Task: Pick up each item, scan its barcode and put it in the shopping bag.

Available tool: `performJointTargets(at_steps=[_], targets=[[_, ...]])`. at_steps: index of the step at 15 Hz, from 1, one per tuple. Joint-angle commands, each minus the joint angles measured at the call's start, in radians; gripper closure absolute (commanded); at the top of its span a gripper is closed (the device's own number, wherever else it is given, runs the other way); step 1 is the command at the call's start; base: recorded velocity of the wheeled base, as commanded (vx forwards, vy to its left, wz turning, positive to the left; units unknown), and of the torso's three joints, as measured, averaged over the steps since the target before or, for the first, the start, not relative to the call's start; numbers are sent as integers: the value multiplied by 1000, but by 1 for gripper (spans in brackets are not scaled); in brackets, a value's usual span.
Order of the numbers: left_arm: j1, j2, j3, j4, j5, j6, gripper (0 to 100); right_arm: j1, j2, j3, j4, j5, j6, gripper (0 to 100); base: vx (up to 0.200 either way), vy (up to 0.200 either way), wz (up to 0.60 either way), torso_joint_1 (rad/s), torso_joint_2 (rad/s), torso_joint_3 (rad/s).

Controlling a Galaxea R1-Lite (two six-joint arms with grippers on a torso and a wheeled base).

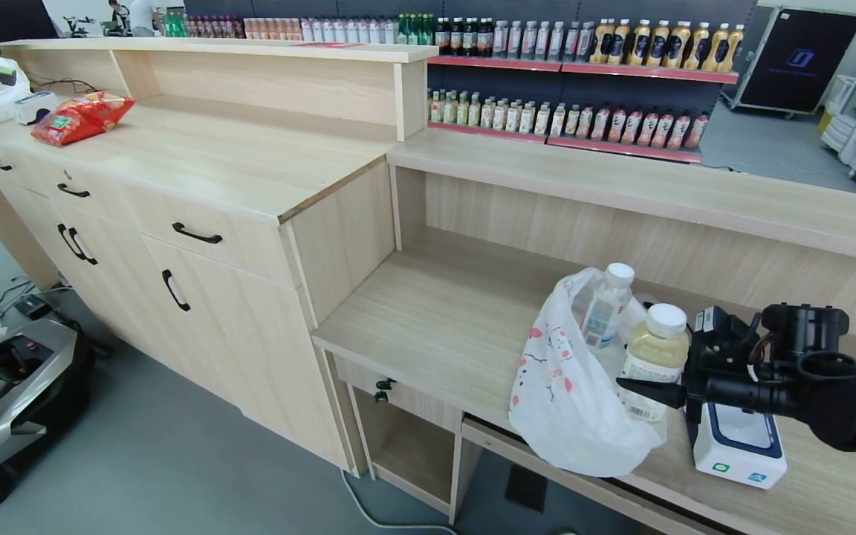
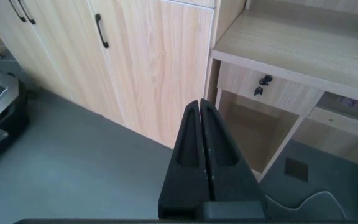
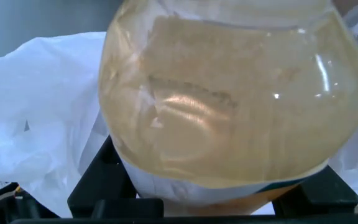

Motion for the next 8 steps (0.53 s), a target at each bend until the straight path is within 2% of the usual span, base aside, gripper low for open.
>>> performJointTargets(at_steps=[1,8], targets=[[0,0,0,0,1,0,100,9,46,-21,-14,1,0,100,0,0,0,0,0,0],[0,0,0,0,1,0,100,41,127,-71,-34,4,2,100,0,0,0,0,0,0]])
